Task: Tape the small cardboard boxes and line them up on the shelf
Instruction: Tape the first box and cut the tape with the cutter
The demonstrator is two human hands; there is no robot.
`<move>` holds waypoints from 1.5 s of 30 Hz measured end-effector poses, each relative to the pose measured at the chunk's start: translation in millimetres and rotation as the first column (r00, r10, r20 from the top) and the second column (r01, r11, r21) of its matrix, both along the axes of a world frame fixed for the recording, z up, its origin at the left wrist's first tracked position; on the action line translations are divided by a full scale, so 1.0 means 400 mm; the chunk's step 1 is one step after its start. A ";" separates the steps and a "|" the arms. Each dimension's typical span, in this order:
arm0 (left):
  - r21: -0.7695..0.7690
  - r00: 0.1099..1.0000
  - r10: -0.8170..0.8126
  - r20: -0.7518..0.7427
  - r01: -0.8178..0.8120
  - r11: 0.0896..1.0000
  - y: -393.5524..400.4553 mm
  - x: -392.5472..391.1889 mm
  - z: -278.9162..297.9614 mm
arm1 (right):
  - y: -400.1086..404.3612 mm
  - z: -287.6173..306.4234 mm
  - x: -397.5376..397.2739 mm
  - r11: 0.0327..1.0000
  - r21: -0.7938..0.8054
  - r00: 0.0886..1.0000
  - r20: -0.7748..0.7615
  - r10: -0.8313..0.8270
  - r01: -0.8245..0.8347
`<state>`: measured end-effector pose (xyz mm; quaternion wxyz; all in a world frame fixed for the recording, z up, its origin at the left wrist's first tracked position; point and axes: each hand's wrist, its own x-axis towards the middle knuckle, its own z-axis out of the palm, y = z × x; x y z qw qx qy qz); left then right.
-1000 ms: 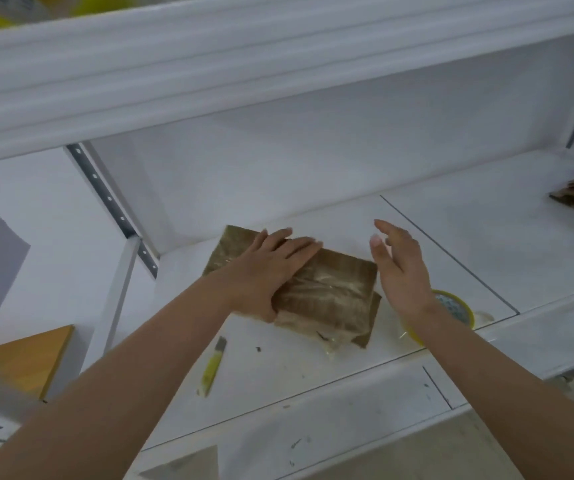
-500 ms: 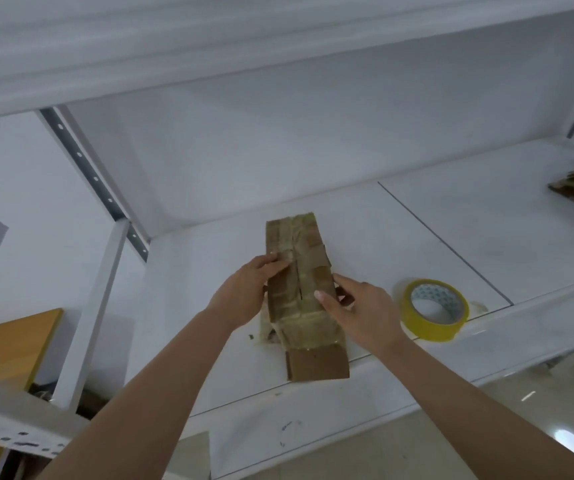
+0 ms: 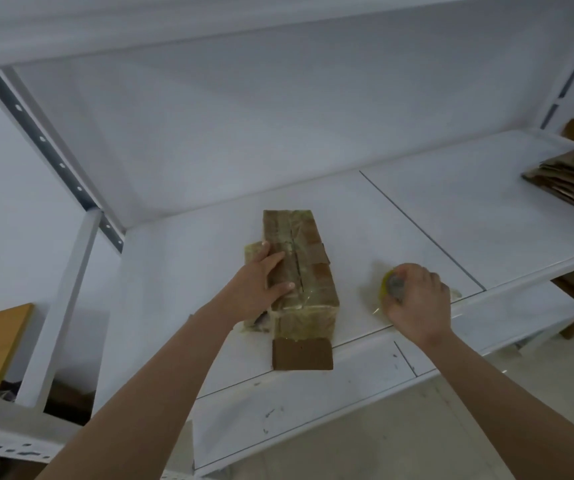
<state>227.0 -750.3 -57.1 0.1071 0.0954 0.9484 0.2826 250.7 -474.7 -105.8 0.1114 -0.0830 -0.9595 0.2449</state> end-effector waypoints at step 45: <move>0.471 0.945 0.240 -0.221 -0.111 0.875 0.175 0.056 0.159 | 0.032 0.313 -0.042 0.601 -0.506 0.694 0.009 0.720 -0.618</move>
